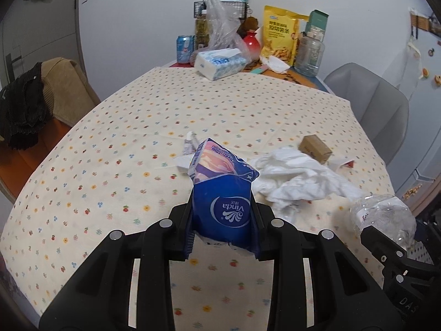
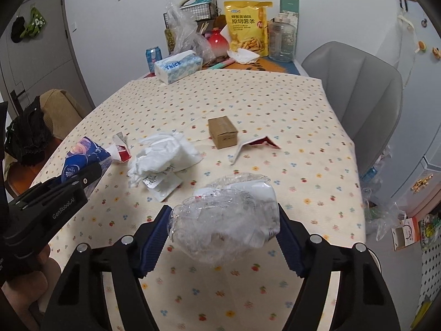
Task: Collect trash
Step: 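Carry both items to the bin and open the right tool over it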
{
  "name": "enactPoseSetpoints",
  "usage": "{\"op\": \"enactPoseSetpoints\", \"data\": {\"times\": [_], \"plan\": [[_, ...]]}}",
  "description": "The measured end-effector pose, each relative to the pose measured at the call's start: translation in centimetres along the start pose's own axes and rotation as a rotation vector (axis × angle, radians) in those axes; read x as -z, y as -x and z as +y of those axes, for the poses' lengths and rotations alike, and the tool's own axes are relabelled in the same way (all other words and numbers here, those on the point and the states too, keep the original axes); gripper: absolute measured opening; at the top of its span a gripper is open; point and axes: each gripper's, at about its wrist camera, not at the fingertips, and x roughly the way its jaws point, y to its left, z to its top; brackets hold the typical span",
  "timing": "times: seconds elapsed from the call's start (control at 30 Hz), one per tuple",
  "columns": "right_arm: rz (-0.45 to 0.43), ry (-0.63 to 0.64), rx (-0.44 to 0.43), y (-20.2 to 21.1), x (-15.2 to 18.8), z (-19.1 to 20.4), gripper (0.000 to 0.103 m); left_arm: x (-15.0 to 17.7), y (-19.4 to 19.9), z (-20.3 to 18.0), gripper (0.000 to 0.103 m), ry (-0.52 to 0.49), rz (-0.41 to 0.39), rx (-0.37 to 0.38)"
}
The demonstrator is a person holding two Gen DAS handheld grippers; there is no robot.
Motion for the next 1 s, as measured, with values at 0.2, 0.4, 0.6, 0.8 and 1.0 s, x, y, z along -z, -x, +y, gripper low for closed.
{"op": "enactPoseSetpoints", "data": {"times": [0.2,0.4,0.6,0.8,1.0], "plan": [[-0.025,-0.053,0.014,2.0,0.6,-3.2,0.066,-0.1,1.2,-3.2,0.031,-0.051,-0.021,0.029],[-0.044,-0.092,0.017,3.2,1.2,-5.6,0.066,0.1,2.2,-6.1,0.031,-0.098,-0.034,0.051],[-0.065,-0.112,0.016,4.2,1.3,-6.9,0.066,0.2,2.7,-7.6,0.031,-0.125,-0.041,0.058],[-0.070,-0.114,0.007,4.3,1.2,-6.8,0.066,0.1,2.9,-7.7,0.031,-0.129,-0.044,0.053],[-0.084,-0.113,0.017,5.2,1.0,-7.3,0.066,-0.2,3.0,-8.4,0.031,-0.137,-0.048,0.071]]}}
